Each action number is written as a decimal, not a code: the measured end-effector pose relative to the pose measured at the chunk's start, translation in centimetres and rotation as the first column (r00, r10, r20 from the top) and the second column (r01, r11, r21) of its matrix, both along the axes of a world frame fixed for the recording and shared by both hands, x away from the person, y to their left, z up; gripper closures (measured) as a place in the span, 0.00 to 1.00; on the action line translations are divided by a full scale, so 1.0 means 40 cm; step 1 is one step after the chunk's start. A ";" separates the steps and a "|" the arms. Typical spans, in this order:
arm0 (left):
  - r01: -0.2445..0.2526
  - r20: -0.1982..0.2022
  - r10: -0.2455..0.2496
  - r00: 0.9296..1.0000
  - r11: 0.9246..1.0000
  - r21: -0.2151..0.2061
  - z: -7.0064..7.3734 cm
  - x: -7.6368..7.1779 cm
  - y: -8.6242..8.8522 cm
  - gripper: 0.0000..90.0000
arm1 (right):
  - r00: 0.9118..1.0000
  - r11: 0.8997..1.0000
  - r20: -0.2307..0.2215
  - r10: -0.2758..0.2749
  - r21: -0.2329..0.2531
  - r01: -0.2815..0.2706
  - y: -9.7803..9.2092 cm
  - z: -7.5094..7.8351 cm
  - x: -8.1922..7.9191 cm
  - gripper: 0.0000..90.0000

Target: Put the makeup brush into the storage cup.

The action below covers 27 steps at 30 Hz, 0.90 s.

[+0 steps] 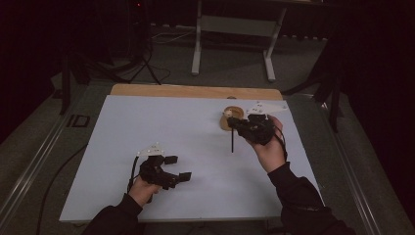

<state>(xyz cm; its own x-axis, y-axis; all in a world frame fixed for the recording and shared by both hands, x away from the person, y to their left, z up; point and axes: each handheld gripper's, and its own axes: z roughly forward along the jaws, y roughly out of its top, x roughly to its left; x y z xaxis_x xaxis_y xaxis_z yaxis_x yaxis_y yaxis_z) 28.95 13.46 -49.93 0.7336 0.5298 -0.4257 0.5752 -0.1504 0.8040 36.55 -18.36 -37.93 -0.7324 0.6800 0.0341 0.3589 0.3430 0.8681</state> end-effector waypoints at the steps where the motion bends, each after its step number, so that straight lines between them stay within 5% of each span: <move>1: 0.001 0.003 -0.001 1.000 1.000 0.001 0.001 0.000 0.001 0.03 | 1.000 1.000 0.006 -0.006 0.003 0.006 -0.004 0.005 0.001 0.95; 15: -0.007 0.014 0.007 1.000 1.000 -0.011 0.006 -0.003 0.008 0.03 | 0.990 0.996 0.116 -0.079 0.047 0.074 -0.033 0.067 0.030 0.95; 27: -0.013 0.022 0.013 1.000 1.000 -0.011 0.003 -0.003 0.014 0.03 | 0.971 0.987 0.185 -0.150 0.092 0.135 -0.055 0.108 0.074 0.95</move>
